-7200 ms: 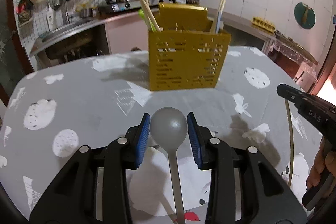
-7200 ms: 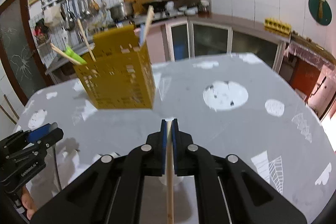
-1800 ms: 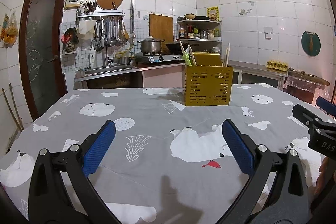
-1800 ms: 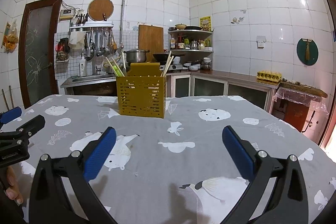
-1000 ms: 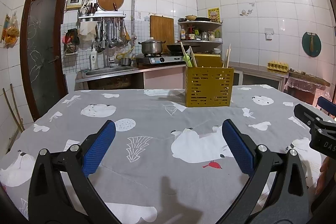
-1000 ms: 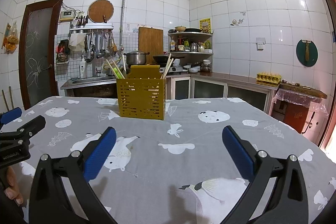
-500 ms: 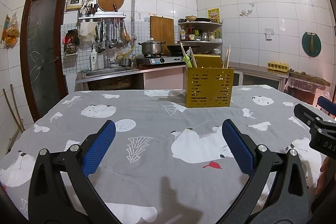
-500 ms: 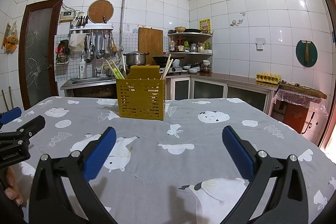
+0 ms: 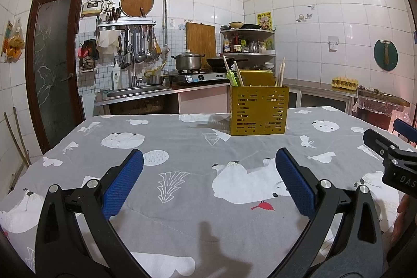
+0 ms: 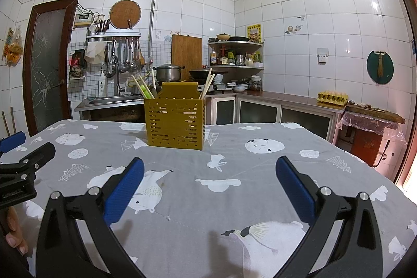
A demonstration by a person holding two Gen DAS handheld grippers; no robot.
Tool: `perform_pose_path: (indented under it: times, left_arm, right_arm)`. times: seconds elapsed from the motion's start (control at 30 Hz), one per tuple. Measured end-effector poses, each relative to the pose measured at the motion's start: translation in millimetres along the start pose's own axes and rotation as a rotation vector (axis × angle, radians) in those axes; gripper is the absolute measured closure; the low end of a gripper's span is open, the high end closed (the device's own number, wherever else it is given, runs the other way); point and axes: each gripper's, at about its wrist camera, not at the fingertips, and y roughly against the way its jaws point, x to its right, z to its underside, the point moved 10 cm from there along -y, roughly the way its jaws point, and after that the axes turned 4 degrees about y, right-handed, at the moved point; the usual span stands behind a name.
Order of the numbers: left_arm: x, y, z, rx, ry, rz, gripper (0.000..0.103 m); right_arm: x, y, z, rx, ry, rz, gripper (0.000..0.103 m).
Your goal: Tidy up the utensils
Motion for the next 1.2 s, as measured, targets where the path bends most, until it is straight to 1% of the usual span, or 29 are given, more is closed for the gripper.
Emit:
perform_pose_path:
  times: [1.2]
  left_arm:
    - [0.5, 0.8, -1.1, 0.007, -0.004, 0.000, 0.005]
  right_arm:
    - [2.1, -0.8, -1.8, 0.005, 0.002, 0.001, 0.004]
